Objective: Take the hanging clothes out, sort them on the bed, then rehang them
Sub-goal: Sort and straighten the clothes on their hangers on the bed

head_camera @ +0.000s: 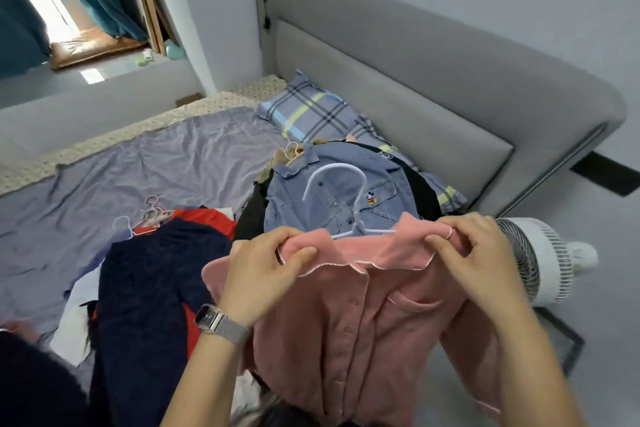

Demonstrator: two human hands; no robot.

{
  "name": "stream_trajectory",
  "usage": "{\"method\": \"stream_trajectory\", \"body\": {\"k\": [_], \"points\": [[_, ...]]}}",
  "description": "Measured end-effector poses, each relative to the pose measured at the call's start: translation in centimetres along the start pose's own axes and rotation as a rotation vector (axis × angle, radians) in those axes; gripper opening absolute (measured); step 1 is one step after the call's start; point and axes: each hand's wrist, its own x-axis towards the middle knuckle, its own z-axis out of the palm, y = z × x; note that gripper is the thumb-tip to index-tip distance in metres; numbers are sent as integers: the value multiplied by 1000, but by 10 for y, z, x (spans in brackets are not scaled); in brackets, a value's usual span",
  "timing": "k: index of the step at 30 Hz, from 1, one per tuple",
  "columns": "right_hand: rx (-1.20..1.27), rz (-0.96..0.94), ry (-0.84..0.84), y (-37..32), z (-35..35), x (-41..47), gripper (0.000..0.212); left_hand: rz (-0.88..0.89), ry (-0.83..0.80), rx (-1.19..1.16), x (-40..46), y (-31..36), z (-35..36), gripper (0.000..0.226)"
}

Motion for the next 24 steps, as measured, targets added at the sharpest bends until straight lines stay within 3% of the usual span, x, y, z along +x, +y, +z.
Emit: {"method": "stream_trajectory", "body": {"k": [6,11,14,18,24], "points": [[-54,-124,15,1,-14,96,27,2,-42,-130,68,7,14,33],[-23,-234,-21,6,19,200,25,-10,-66,-181,147,-9,14,20],[-28,-227,-102,28,73,246,19,-78,13,-47,195,-45,36,7],[-19,-168,-253,67,142,308,21,-265,257,261,231,-96,72,32],[42,-51,-457,103,224,417,22,-515,238,224,268,-117,95,25]]}}
